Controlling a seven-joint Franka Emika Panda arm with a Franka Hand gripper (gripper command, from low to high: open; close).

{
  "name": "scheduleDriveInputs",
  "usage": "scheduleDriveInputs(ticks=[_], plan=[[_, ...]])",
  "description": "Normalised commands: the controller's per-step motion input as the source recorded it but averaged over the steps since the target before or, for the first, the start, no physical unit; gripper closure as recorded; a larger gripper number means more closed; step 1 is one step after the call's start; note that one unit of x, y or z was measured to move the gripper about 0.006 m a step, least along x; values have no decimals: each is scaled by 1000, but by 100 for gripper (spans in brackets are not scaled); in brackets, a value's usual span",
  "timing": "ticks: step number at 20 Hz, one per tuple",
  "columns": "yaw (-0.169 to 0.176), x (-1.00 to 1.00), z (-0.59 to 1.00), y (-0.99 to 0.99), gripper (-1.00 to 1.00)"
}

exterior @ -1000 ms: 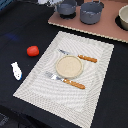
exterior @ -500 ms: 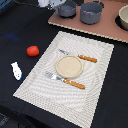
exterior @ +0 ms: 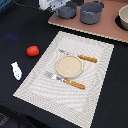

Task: Place the pan onto the stove and place the fish and sausage into the pan.

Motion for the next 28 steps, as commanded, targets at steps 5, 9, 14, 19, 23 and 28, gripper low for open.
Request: scheduleDriveInputs(ticks=[5, 9, 14, 19, 23, 28], plan=[[-4, 119, 744, 174, -100], [-14, 89, 622, -83, -100], [-19, 107, 441, -810, -100], [0, 63, 367, -980, -100], [0, 37, 294, -991, -100], [0, 0, 170, -987, -100]])
